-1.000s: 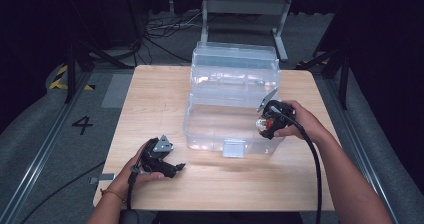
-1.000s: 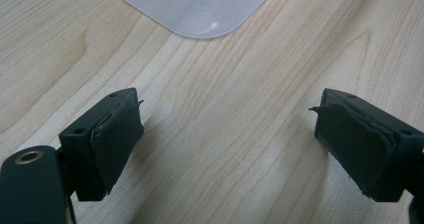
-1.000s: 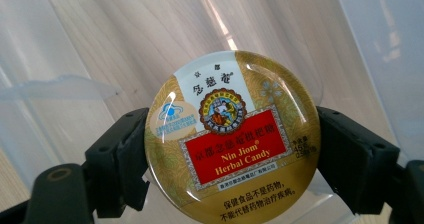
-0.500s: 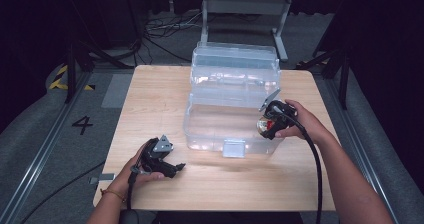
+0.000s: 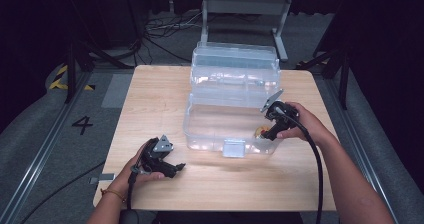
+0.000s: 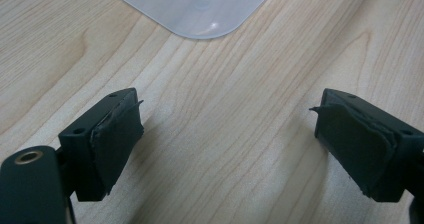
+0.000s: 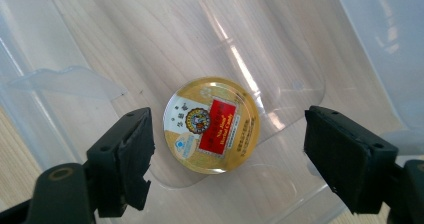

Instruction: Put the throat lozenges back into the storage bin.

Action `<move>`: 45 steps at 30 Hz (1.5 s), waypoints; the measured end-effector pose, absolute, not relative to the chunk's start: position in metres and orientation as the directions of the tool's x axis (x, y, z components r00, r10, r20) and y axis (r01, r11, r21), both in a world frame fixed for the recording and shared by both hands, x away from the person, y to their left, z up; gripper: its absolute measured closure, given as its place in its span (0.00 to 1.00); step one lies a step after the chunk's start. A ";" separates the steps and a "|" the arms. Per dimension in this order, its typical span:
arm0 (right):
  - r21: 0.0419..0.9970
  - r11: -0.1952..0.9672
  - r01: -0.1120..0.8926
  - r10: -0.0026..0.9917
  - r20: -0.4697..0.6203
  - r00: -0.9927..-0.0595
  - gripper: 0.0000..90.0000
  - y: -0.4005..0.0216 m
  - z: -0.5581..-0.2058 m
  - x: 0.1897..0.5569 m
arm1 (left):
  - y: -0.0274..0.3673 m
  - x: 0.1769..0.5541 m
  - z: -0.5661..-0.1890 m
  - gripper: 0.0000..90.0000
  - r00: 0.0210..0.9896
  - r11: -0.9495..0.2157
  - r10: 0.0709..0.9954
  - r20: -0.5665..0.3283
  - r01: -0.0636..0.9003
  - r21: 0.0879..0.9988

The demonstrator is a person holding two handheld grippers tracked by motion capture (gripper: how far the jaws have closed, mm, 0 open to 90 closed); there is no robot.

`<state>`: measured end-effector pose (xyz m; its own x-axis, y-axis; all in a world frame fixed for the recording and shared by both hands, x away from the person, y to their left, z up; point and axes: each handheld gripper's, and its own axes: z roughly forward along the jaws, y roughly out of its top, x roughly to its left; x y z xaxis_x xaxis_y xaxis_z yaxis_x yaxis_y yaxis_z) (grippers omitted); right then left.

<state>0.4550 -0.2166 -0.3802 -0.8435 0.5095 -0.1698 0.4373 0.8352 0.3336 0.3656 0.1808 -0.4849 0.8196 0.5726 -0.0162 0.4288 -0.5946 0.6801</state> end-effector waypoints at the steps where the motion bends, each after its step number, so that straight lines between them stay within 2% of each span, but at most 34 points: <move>1: 0.336 0.834 0.436 0.510 -0.172 -0.843 0.24 -0.217 -0.380 0.454 | 0.181 0.366 -0.485 0.13 0.820 -0.595 0.572 -0.016 0.428 0.680; 14: 0.395 0.807 0.439 0.535 -0.174 -0.827 0.25 -0.225 -0.373 0.451 | 0.180 0.366 -0.483 0.13 0.817 -0.602 0.576 -0.016 0.437 0.668; 22: 0.478 0.758 0.443 0.571 -0.160 -0.805 0.28 -0.235 -0.366 0.449 | 0.177 0.367 -0.478 0.20 0.802 -0.604 0.597 -0.016 0.463 0.649; 26: 0.556 0.694 0.458 0.606 -0.107 -0.788 0.31 -0.245 -0.359 0.447 | 0.177 0.366 -0.472 0.20 0.805 -0.582 0.593 -0.026 0.451 0.676; 30: 0.602 0.660 0.450 0.627 -0.110 -0.771 0.31 -0.253 -0.352 0.446 | 0.175 0.364 -0.459 0.21 0.802 -0.573 0.597 0.002 0.424 0.701; 38: 0.671 0.616 0.413 0.640 -0.121 -0.758 0.32 -0.268 -0.332 0.444 | 0.174 0.362 -0.433 0.23 0.790 -0.529 0.611 0.041 0.370 0.764; 45: 0.683 0.617 0.392 0.653 -0.166 -0.739 0.33 -0.270 -0.318 0.447 | 0.167 0.361 -0.413 0.24 0.798 -0.537 0.597 0.084 0.320 0.780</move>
